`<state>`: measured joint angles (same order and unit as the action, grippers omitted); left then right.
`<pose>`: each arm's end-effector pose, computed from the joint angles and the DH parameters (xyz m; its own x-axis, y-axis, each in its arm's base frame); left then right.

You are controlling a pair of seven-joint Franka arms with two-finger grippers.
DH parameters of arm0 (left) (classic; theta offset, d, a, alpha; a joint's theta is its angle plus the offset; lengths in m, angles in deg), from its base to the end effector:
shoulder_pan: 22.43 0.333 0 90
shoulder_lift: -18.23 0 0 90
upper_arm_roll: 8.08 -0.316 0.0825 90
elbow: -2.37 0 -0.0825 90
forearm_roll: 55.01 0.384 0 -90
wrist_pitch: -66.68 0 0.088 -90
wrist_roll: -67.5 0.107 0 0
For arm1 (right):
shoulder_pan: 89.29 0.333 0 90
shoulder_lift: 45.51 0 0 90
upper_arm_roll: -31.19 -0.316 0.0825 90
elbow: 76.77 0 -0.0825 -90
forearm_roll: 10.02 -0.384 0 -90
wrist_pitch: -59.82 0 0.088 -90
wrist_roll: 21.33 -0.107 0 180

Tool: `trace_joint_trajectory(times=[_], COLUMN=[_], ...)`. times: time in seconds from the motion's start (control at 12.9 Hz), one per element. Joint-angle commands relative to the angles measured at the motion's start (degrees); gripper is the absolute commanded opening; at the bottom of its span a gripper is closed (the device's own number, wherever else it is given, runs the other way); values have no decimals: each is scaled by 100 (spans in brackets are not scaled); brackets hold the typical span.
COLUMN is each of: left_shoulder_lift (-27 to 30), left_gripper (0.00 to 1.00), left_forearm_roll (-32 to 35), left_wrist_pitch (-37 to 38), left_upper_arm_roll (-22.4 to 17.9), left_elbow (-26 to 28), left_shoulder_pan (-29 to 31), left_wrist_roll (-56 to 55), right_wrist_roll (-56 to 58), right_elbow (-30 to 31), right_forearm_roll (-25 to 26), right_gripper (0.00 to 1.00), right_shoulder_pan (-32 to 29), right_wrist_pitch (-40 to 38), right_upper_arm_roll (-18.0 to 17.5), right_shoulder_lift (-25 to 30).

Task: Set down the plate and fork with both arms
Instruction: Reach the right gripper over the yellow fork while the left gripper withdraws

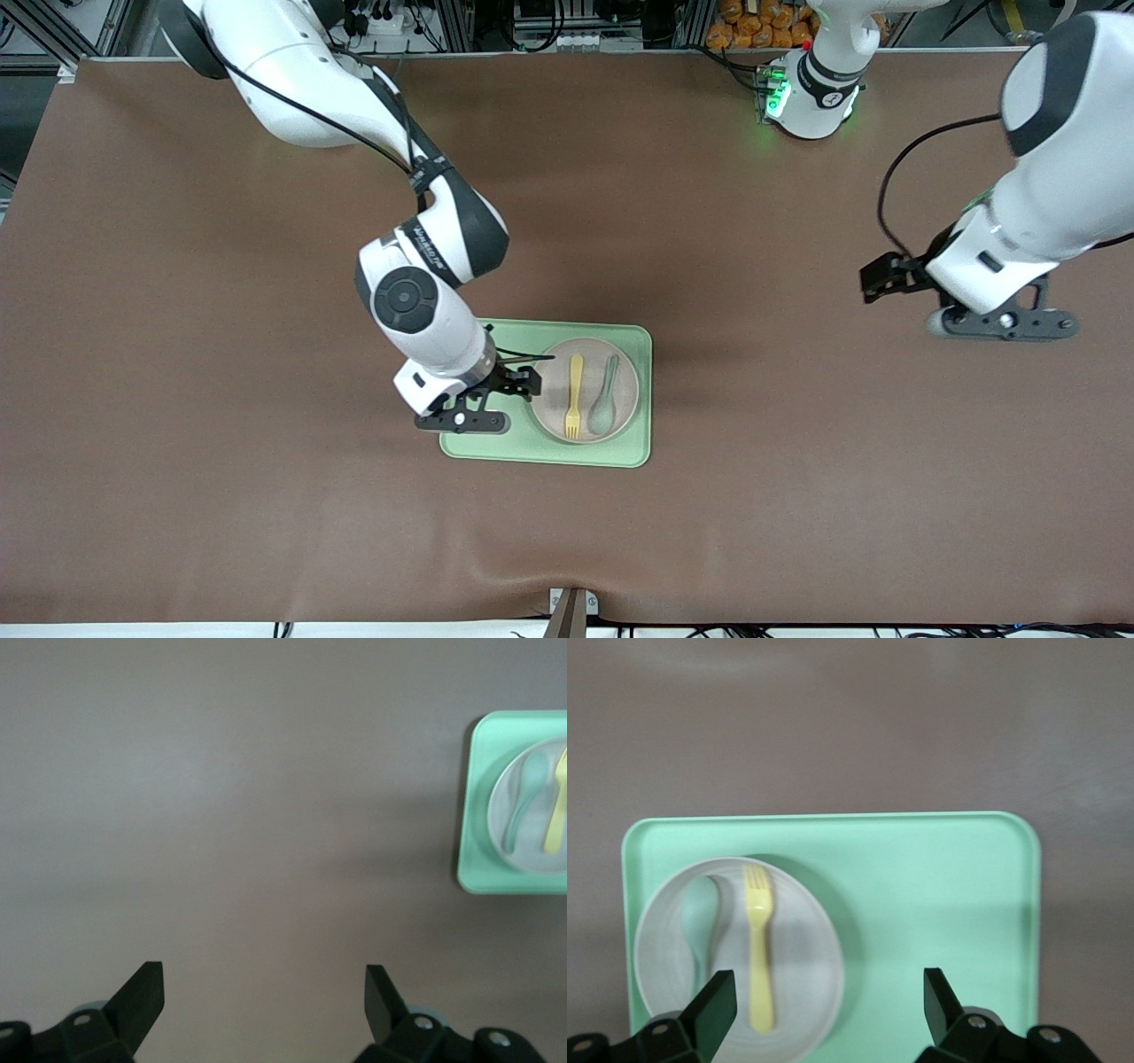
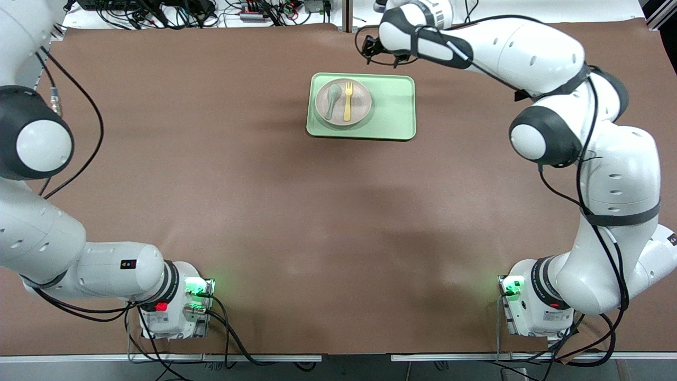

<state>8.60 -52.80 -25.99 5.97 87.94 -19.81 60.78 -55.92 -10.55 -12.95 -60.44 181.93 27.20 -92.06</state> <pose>0.5972 -0.1048 0.5700 0.9959 -0.0820 -0.0391 -0.0822 -0.9966 -0.0024 0.6600 0.4089 0.3277 0.9932 -0.0864 0.0774 -0.0721 -0.9825 -0.1719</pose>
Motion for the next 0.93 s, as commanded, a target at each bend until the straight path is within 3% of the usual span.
trace_joint_trajectory(times=[0.0,0.31,0.54,0.85], left_shoulder_lift=[312,321,409,558], left_gripper=[100,100,100,100], left_forearm_roll=[34,26,-9,-141], left_wrist_pitch=[302,311,338,469], left_upper_arm_roll=[28,46,37,28], left_elbow=[57,65,57,65], left_shoulder_pan=[274,274,318,309], left_wrist_roll=[461,400,418,400], right_wrist_roll=[-364,-452,-751,-707], right_elbow=[-750,-864,-1286,-1295], right_forearm_roll=[99,108,108,117], right_gripper=[87,78,76,62], right_shoulder_pan=[225,524,1007,1035], right_wrist_pitch=[67,208,208,330], right_upper_arm_roll=[73,144,608,636], right_shoulder_lift=[-574,-934,-1435,-1541])
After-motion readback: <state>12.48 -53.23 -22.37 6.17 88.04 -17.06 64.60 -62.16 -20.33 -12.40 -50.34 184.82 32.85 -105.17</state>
